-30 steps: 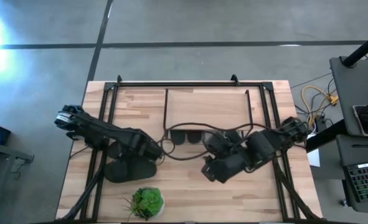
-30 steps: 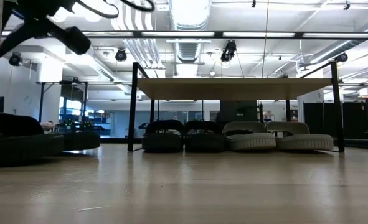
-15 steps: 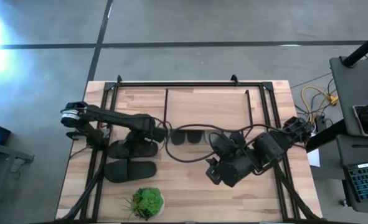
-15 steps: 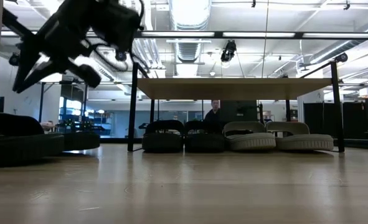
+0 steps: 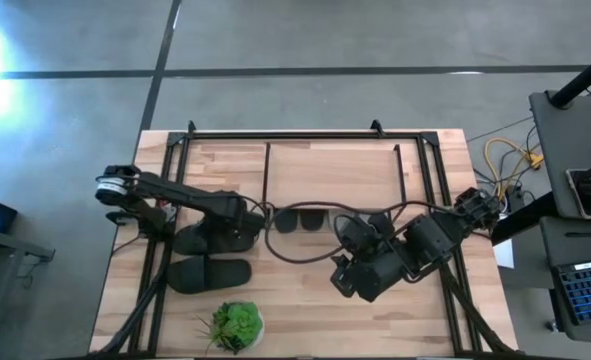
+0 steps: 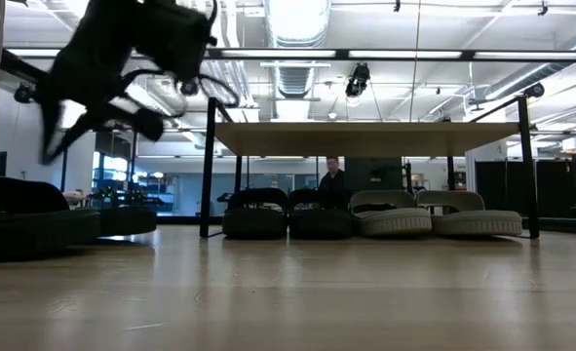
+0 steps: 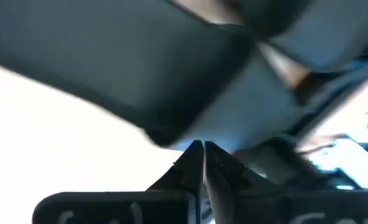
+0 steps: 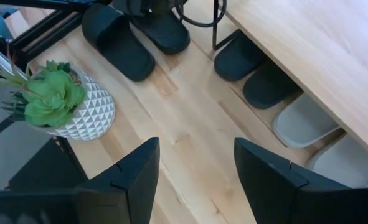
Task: Pick and place slides into the shelf
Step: Put the black slipper on the shelf
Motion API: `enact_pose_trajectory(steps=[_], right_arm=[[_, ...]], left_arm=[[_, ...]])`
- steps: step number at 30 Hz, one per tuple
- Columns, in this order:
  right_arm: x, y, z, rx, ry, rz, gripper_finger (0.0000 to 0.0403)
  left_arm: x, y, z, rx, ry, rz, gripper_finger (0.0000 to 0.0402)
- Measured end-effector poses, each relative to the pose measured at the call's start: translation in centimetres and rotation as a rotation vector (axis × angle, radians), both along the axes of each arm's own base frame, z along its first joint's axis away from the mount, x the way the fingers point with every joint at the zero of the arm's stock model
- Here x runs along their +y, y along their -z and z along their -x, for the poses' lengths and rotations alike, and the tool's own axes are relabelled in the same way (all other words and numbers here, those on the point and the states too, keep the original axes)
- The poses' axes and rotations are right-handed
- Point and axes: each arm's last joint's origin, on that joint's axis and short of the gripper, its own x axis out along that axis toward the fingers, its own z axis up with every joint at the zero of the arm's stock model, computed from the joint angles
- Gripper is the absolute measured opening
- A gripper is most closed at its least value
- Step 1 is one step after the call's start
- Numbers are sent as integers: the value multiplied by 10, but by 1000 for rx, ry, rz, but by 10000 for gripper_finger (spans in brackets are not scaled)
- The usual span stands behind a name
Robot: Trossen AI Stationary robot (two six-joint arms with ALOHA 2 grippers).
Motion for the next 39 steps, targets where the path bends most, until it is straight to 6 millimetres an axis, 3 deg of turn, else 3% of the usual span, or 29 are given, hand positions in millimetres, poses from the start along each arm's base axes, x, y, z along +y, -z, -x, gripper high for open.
enact_pose_trajectory(steps=[4,8,17,20,39], right_arm=[[1,4,-1,18,-2,5,199],[3,11,-2,53,3,-31,199],[6,25,-4,106,16,-21,198],[7,28,-4,127,10,-30,198],[8,30,-4,138,37,-74,198]], left_arm=[[-5,-2,-13,-98,52,75,0],[-14,-2,-13,-100,62,66,9],[-23,-7,-6,-112,-8,-61,126],[-26,-6,-4,-80,-6,-29,143],[-36,15,10,18,45,9,106]])
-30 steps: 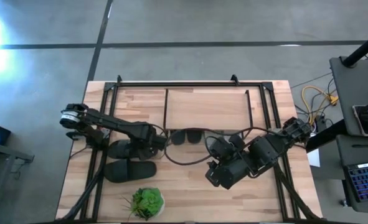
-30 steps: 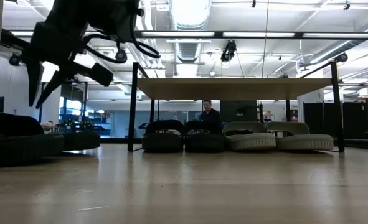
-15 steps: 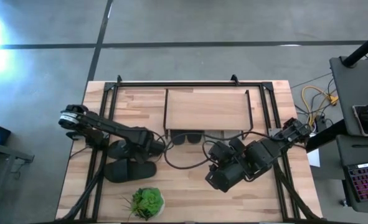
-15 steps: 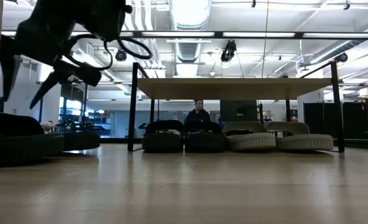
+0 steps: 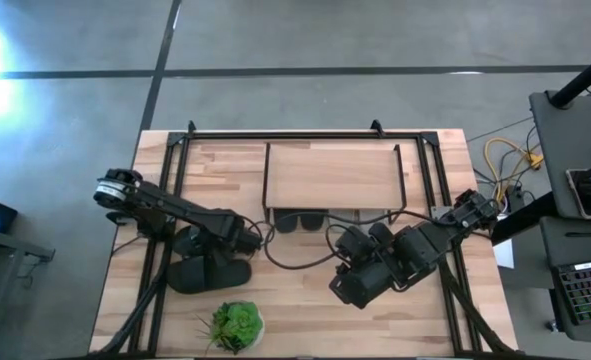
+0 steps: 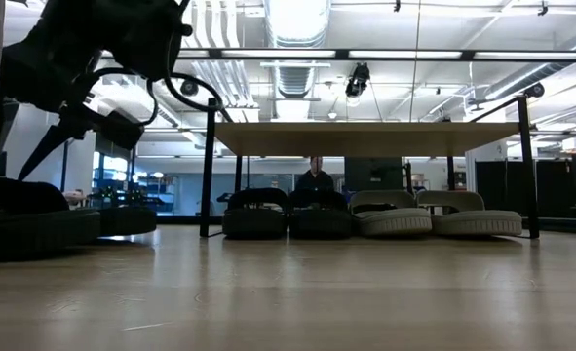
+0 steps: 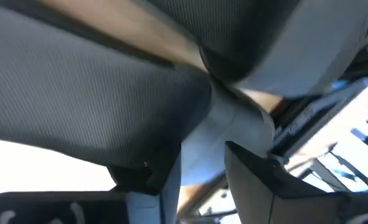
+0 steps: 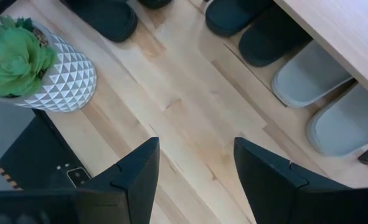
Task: Pick and place slides into the shelf
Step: Put the black slipper on the shelf
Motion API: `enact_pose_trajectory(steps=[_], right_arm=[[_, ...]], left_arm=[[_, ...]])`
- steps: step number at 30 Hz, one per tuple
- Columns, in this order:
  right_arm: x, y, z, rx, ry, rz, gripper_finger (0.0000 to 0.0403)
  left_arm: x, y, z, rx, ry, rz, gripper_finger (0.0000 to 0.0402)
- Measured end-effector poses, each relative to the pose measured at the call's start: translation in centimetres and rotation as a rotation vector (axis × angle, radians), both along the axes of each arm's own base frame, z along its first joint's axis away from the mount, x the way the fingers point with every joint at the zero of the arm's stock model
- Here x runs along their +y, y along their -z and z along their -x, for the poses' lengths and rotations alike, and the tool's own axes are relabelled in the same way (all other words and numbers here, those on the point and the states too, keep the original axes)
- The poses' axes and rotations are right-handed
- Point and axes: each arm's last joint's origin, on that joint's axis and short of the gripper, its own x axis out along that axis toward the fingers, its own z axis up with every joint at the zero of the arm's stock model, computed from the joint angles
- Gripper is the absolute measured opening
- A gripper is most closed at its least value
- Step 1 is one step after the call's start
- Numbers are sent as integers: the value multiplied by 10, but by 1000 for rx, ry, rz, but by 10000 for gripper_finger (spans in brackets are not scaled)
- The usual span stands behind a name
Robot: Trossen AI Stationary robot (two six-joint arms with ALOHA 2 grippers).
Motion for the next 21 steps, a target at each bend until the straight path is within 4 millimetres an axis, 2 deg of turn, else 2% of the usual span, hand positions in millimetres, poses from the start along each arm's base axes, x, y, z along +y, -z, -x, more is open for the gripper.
enact_pose_trajectory(steps=[9,21], right_arm=[[0,0,0,0,0,0,198],[0,0,0,1,-9,7,198]], left_arm=[[-8,11,-2,6,15,34,106],[-7,25,3,72,67,44,106]])
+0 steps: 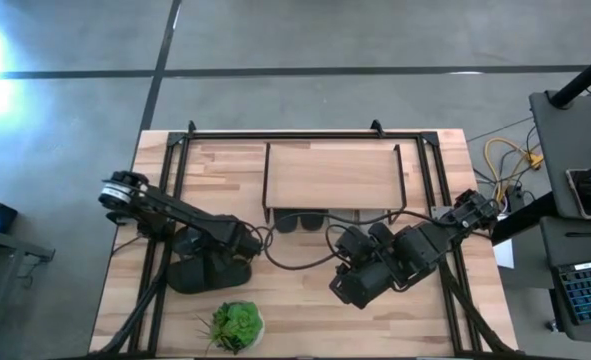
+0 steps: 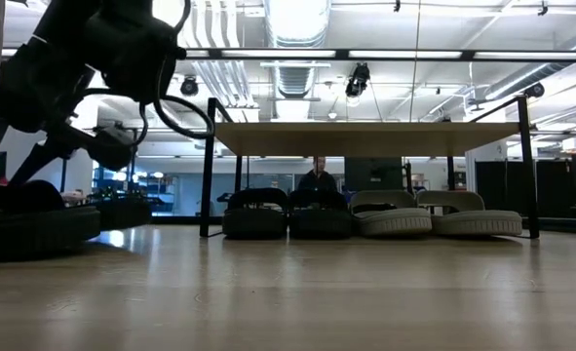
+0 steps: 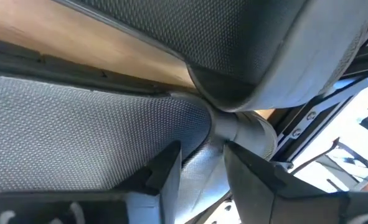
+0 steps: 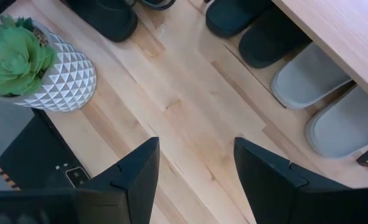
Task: Pick and place slides into the shelf
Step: Put the black slipper on the shelf
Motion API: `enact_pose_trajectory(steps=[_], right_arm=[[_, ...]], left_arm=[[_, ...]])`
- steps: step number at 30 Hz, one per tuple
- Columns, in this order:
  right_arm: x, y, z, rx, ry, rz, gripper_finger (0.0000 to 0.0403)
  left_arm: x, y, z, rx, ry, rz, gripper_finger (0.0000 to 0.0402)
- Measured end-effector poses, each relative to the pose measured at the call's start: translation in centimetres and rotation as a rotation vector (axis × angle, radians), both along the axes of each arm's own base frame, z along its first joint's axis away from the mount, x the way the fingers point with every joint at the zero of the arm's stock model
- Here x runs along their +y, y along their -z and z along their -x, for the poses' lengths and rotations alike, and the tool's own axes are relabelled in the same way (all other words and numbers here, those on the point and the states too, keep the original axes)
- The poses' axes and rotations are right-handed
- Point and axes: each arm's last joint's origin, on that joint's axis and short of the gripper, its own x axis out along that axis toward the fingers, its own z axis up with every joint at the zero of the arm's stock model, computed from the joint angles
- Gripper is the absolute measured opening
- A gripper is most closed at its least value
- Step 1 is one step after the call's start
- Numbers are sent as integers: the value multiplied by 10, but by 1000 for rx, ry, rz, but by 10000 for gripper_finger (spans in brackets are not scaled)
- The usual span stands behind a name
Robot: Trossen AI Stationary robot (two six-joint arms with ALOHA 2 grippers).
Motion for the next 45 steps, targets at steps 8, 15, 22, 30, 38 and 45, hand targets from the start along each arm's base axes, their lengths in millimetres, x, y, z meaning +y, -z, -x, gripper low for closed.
enact_pose_trajectory(steps=[8,15,22,30,38,45], right_arm=[[0,0,0,0,0,0,198],[0,0,0,-1,0,0,198],[0,0,-1,-5,-9,9,198],[0,1,-1,-4,-11,14,198],[0,3,-1,-9,-13,46,198],[-1,3,-1,-11,-15,57,198]], left_arm=[[-1,2,-7,32,51,-16,106],[-5,-1,-1,114,-20,13,106],[-2,-2,8,205,-55,-22,106],[3,14,20,233,-29,-77,98],[4,-1,4,119,8,-190,8],[-6,-58,-27,-130,44,-318,2]])
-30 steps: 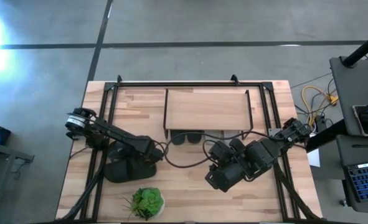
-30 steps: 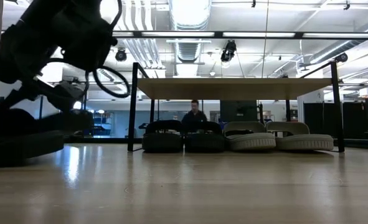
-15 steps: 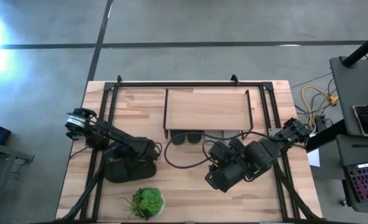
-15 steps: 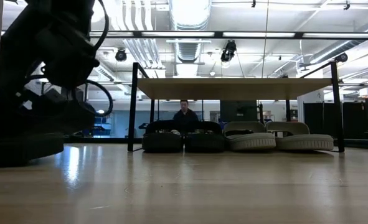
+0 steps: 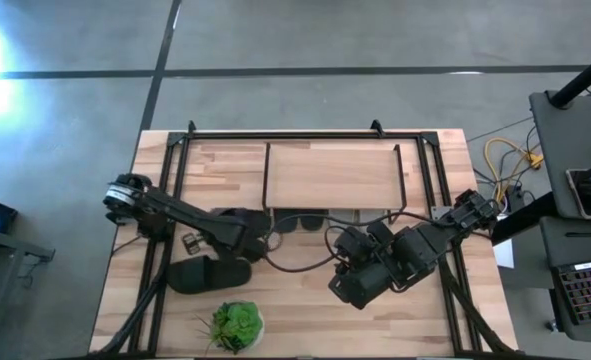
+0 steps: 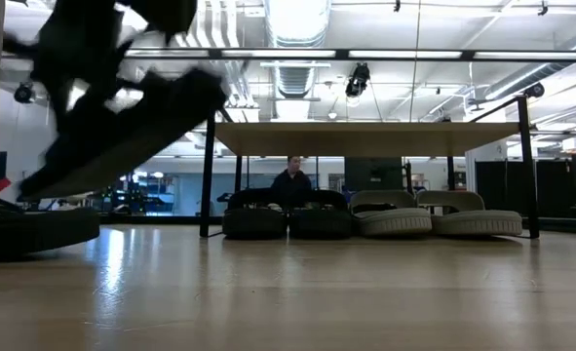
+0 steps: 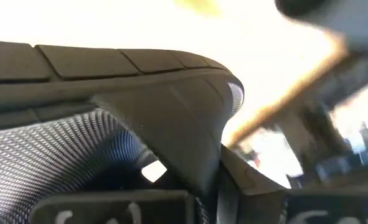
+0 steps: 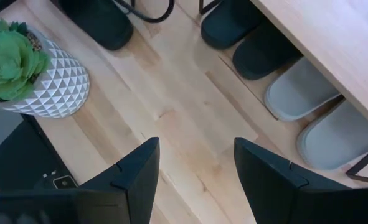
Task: Pick and place slides into the shelf
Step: Put the black slipper on the shelf
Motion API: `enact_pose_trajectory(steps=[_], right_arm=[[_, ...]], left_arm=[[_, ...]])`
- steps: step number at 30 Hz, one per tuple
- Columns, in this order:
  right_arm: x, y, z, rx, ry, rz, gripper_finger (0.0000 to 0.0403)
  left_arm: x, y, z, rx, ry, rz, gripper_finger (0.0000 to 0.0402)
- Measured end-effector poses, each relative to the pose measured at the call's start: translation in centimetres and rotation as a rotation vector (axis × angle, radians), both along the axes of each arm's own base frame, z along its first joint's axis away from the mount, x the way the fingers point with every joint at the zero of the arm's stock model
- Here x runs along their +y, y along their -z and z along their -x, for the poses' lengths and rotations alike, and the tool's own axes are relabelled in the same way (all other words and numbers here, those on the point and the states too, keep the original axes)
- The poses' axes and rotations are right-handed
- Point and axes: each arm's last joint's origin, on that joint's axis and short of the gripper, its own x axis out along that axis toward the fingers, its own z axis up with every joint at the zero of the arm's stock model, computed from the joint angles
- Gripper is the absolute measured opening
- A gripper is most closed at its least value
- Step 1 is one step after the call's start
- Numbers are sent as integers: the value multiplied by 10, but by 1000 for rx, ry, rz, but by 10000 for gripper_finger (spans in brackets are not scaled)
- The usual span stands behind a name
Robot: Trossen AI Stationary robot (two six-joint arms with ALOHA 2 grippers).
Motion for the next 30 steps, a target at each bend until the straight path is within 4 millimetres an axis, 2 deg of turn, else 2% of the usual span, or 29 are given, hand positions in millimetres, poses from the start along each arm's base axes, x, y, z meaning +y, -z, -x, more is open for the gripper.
enact_pose_trajectory(steps=[4,9,13,16,19,22,26,30], right_arm=[[-1,-1,1,-10,5,15,198],[-4,-6,3,-64,32,88,198],[-9,-13,7,-122,69,135,198],[-13,-22,14,-200,128,166,198],[-20,-38,27,-319,220,169,198],[-30,-58,47,-450,308,147,198],[-46,-80,73,-533,352,79,198],[-61,-94,91,-560,362,23,198]], left_arm=[[-12,-44,-10,-206,9,14,1],[-25,-88,-17,-511,26,-163,1],[-34,-116,-18,-691,56,-268,0],[-39,-129,-16,-784,165,-432,0],[-42,-132,-19,-762,346,-580,0],[-43,-129,-27,-766,378,-552,0],[-32,-107,-43,-645,421,-565,0],[-19,-84,-70,-629,439,-754,0]])
